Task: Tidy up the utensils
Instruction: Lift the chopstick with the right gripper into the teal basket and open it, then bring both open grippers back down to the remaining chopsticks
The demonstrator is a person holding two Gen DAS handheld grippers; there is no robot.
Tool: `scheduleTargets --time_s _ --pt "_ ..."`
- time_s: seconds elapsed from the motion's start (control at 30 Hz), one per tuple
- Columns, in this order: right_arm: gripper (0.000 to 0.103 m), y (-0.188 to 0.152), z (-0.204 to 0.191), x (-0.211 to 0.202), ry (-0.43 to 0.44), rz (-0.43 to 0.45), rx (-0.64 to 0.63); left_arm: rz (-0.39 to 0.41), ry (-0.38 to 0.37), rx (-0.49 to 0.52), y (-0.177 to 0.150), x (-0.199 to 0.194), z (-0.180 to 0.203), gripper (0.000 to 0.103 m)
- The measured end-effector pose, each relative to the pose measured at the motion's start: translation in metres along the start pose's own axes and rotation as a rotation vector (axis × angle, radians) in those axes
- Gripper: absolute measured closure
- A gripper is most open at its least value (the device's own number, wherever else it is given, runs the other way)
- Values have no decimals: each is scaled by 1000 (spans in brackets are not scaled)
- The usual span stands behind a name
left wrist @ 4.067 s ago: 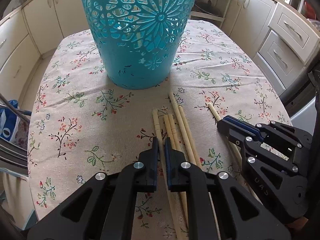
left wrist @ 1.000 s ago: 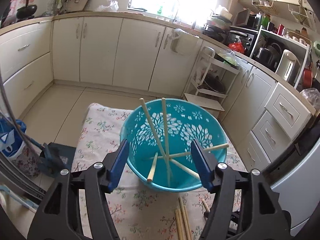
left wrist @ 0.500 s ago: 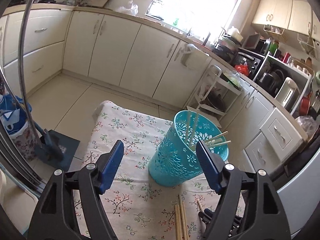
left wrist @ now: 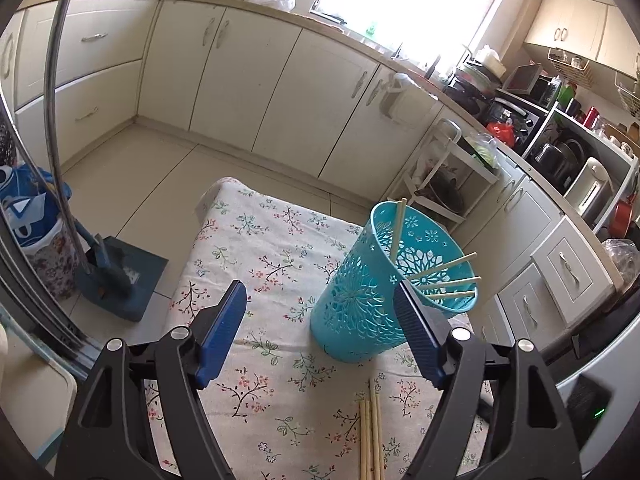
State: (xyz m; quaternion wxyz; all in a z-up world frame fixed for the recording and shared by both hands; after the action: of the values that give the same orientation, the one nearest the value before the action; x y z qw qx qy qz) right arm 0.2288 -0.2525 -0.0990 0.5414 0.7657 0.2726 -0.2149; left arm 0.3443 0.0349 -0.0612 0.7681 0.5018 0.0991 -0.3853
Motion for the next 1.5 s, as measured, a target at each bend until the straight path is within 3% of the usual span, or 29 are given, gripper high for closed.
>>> scheduleTargets --time_s 0.2,0.27,0.4,0.57,0.77,1.0,1.2,1.5 --pt "97 83 -30 -36 173 186 63 -9 8 -11 -2 3 -3 31" --pt "97 108 -41 -41 195 237 57 -10 9 -17 -1 3 -6 31" --pt "97 150 -59 -42 180 344 52 -11 12 -38 -1 2 -12 31" --pt "97 182 -77 -23 34 487 42 -19 32 -36 -2 4 -14 31" --pt "97 168 -80 25 -132 519 27 -34 60 1 -2 9 -11 29" --pt "97 132 -74 59 -159 416 -24 -72 80 55 -8 17 0 27" --pt "92 109 -72 35 -140 410 -67 -76 115 129 -14 18 12 25" --pt "83 85 -61 -40 -125 487 -73 -77 161 202 -21 19 23 22"
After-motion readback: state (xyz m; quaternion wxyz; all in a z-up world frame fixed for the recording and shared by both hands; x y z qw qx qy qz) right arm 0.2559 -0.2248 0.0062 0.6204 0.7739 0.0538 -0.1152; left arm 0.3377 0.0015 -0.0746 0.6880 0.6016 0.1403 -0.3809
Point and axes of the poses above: each gripper's, at about its wrist camera, not at the fingertips, and x roughly the way its jaws point, z to its right, y to its top, the point moved 1 cm from there along x, roughly the way its jaws point, and after that the axes turned 7 degrees about -y, right-handed, at the moved point
